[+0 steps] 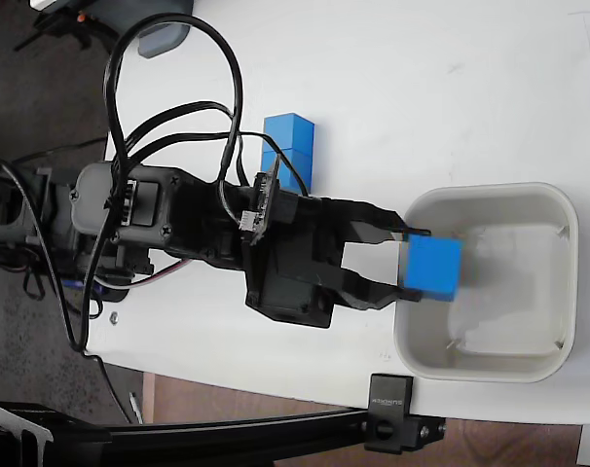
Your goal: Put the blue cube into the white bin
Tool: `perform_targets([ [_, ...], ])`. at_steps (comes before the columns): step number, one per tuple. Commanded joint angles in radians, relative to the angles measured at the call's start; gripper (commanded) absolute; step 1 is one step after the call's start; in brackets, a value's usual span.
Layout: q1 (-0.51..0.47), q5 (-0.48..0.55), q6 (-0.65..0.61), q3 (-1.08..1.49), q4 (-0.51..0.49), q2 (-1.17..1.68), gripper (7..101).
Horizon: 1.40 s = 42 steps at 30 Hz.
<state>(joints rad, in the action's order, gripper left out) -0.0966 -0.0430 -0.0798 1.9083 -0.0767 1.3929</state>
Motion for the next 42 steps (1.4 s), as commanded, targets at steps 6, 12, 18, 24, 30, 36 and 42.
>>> perform_targets([
  [6, -0.006, 0.012, -0.005, -0.054, 0.02, 0.077, 62.1],
  [12, -0.005, 0.023, -0.023, -0.029, 0.132, 0.167, 75.0],
  [18, 0.006, 0.017, -0.08, 0.002, 0.391, 0.357, 100.0],
  [24, 0.025, -0.011, -0.112, 0.071, 0.528, 0.522, 100.0],
  [30, 0.051, -0.005, -0.156, 0.247, 0.603, 0.701, 100.0],
  [36, 0.127, 0.021, -0.374, 0.36, 0.775, 0.822, 100.0],
  [42, 0.183, 0.02, -0.644, 0.405, 1.063, 0.951, 100.0],
])
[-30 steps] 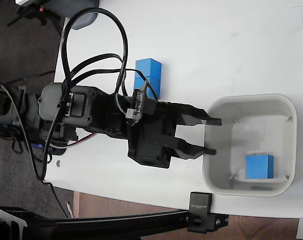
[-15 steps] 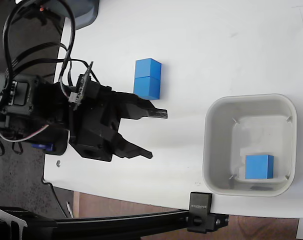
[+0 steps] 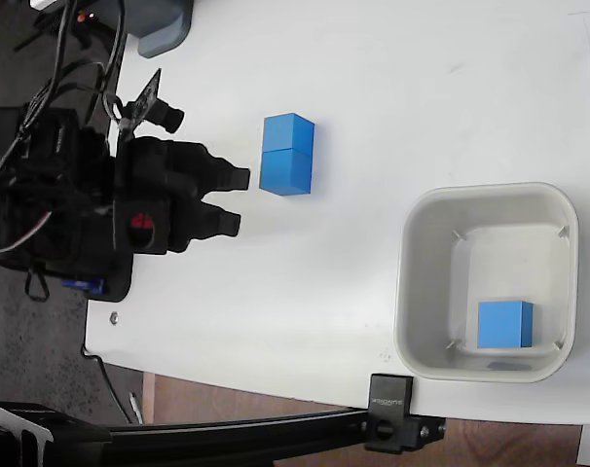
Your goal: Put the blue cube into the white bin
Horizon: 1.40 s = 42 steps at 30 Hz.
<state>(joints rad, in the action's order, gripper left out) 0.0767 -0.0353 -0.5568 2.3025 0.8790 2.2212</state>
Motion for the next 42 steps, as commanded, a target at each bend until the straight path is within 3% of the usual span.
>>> perform_targets([
  [1, 0.009, 0.021, -0.221, 0.035, 0.132, 0.16, 100.0],
  [7, 0.025, 0.069, -0.394, 0.179, 0.262, 0.417, 100.0],
  [12, 0.029, 0.126, -0.552, 0.268, 0.241, 0.486, 100.0],
  [18, 0.081, 0.075, -0.672, 0.196, 0.156, 0.276, 96.8],
  [26, 0.037, 0.095, -0.838, -0.083, 0.21, -0.13, 92.7],
  [31, -0.011, 0.123, -0.884, -0.176, 0.215, -0.244, 89.5],
  [42, -0.008, 0.14, -0.888, -0.299, 0.213, -0.396, 90.1],
])
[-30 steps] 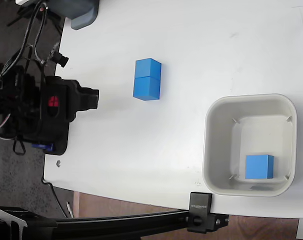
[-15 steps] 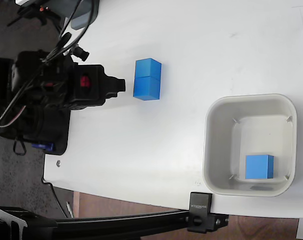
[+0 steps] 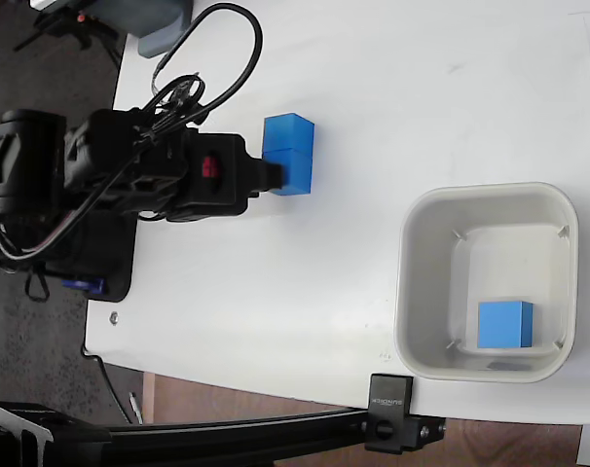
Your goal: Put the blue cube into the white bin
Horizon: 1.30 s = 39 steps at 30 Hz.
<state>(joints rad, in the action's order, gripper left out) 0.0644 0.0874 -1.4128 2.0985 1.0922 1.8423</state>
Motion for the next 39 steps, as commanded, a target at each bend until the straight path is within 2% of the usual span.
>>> perform_targets([
  [1, 0.006, 0.017, -0.032, -0.115, 0.011, -0.034, 90.1],
  [6, 0.009, 0.025, -0.035, -0.176, 0.035, -0.095, 90.6],
  [9, 0.009, 0.029, -0.032, -0.187, 0.044, -0.109, 87.6],
  [17, 0.008, 0.034, -0.017, -0.196, 0.046, -0.155, 68.0],
  [21, 0.009, 0.02, 0.012, -0.189, 0.021, -0.147, 45.7],
  [25, 0.008, 0.005, 0.035, -0.192, 0.029, -0.126, 37.4],
  [32, -0.006, -0.017, 0.094, -0.218, 0.037, -0.117, 17.5],
  [36, -0.071, -0.04, 0.176, -0.249, 0.021, -0.012, 15.9],
  [39, -0.114, -0.083, 0.278, -0.256, -0.117, 0.074, 16.4],
])
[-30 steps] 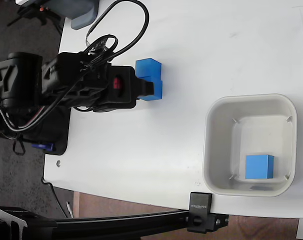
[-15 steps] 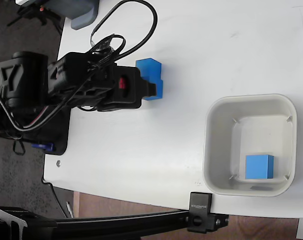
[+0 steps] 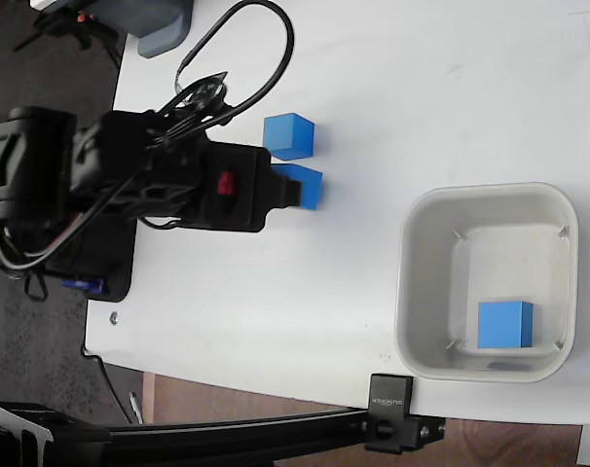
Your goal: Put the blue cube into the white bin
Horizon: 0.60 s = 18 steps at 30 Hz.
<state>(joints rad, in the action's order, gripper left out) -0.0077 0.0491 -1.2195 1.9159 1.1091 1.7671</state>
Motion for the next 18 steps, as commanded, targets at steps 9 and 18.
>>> perform_targets([
  [9, -0.086, -0.092, 0.462, -0.187, -0.68, 0.028, 23.4],
  [18, -0.114, -0.052, 0.637, -0.221, -0.969, -0.204, 30.4],
])
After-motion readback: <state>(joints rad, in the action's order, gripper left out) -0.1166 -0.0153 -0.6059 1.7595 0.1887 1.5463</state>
